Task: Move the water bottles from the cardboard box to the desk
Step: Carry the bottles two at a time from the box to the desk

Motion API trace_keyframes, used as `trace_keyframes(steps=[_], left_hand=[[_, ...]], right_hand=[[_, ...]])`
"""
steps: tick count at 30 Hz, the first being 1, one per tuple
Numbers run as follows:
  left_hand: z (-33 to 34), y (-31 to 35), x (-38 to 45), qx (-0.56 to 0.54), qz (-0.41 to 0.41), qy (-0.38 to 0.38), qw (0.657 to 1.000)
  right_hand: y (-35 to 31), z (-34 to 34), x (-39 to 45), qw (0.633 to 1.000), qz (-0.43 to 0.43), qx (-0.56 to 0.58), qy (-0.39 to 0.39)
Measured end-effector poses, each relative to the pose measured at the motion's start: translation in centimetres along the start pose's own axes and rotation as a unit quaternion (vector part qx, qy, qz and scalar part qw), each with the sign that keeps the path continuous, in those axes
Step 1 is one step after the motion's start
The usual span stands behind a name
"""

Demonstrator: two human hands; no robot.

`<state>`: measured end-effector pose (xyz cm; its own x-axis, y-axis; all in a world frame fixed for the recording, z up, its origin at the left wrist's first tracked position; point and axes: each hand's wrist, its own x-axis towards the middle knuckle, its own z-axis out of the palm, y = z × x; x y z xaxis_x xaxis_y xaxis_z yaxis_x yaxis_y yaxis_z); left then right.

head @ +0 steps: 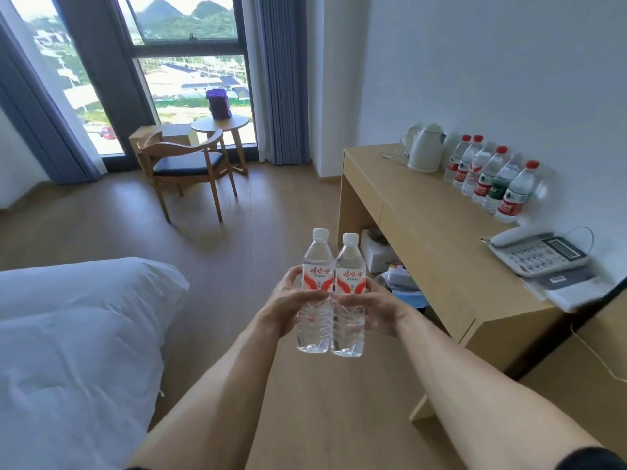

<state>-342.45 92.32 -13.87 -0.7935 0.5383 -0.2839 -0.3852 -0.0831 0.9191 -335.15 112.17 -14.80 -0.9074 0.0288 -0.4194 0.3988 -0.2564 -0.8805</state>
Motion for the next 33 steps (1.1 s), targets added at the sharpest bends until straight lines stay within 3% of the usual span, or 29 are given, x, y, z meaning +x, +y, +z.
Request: trace_keyframes(steps=[10,21,33], left_hand=[[0.8,2.9,17.7,0.017,-0.007,-0.124,0.992],[2.1,10.4,36.6,0.070,-0.029,-0.235,0.969],[11.2,11.1,49.8,0.112,-0.085,-0.348,0.927]], right_hand=[[-5.7,-6.5,10.5,0.997,-0.044,0.047,0.049],[-14.0,-11.0,22.0,0.972,-0.065,0.068,0.217],[-17.0,-20.2,25.6,0.924,-0.093,0.094,0.360]])
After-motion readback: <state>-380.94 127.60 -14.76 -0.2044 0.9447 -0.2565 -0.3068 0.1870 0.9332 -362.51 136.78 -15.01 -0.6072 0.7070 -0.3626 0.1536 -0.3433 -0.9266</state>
